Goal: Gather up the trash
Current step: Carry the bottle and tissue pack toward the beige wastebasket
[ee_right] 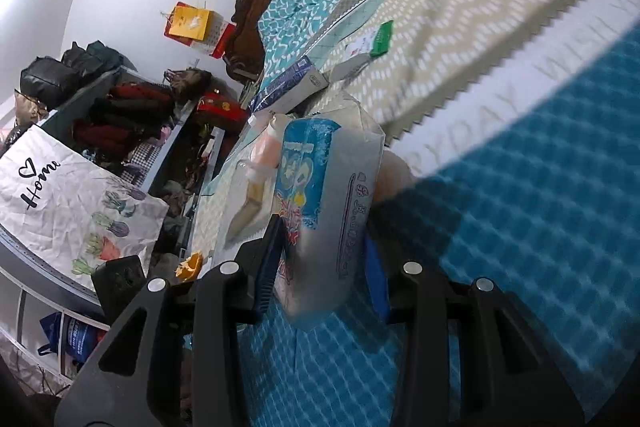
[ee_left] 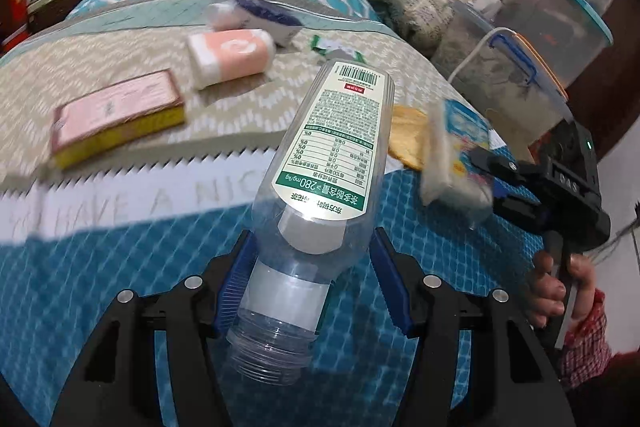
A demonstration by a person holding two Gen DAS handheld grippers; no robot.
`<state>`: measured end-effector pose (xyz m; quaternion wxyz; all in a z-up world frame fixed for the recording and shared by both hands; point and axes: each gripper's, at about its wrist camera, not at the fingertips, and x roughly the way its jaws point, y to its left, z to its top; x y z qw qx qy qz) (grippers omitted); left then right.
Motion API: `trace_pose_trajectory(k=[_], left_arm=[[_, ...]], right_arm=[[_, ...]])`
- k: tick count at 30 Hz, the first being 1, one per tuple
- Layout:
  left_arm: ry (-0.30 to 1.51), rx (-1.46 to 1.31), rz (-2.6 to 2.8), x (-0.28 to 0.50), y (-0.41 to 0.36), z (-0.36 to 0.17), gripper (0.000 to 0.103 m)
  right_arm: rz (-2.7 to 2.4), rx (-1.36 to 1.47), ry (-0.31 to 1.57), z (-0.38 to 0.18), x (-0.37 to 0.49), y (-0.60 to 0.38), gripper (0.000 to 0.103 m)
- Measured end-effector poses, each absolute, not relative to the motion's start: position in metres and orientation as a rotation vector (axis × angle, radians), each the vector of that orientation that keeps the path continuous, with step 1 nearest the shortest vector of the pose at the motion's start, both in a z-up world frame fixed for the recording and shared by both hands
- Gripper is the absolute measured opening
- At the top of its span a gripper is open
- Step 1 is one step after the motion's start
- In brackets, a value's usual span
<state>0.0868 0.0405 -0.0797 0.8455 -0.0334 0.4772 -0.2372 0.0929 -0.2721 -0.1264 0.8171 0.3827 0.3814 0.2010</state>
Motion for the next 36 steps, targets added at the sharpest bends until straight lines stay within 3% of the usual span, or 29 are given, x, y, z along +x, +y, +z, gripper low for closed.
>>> trace_pose_trajectory(k=[4,5,7,9,14,22,26,28,29,30,36], left_arm=[[0.993,-0.074,-0.438,0.078,0.043,-0.076,0.058],[0.995,-0.075,-0.433,0.079,0.042,-0.075,0.062],[1.0,-0.078,-0.435,0.081,0.042,-0.074,0.065],[0.99,-0.071,-0.428,0.081,0.041,-0.069,0.075],[0.939,-0.105,-0.411,0.085,0.048,-0.052,0.088],[0.945,-0.022,-0.434,0.098,0.02,-0.056,0.089],[0.972,0.007,-0.43,0.105,0.01,-0.069,0.088],[0.985,0.012,-0.425,0.107,0.009,-0.075,0.085],[0.993,0.013,-0.425,0.108,0.01,-0.077,0.07],[1.006,0.02,-0.427,0.109,0.01,-0.08,0.067],[0.957,-0.03,-0.438,0.105,0.023,-0.064,0.065]], right_arm=[[0.339,0.786,0.784,-0.128,0.076,-0.284,0.046],[0.31,0.781,0.782,-0.129,0.074,-0.287,0.06],[0.297,0.789,0.755,-0.127,0.068,-0.293,0.076],[0.28,0.754,0.737,-0.121,0.064,-0.297,0.078],[0.264,0.728,0.742,-0.117,0.057,-0.297,0.078],[0.361,0.784,0.809,-0.125,0.055,-0.277,0.078],[0.362,0.761,0.818,-0.126,0.06,-0.269,0.071],[0.374,0.795,0.833,-0.13,0.065,-0.27,0.037],[0.392,0.819,0.849,-0.134,0.066,-0.271,0.037],[0.412,0.831,0.847,-0.135,0.066,-0.272,0.036],[0.464,0.744,0.64,-0.087,0.03,-0.289,0.035]])
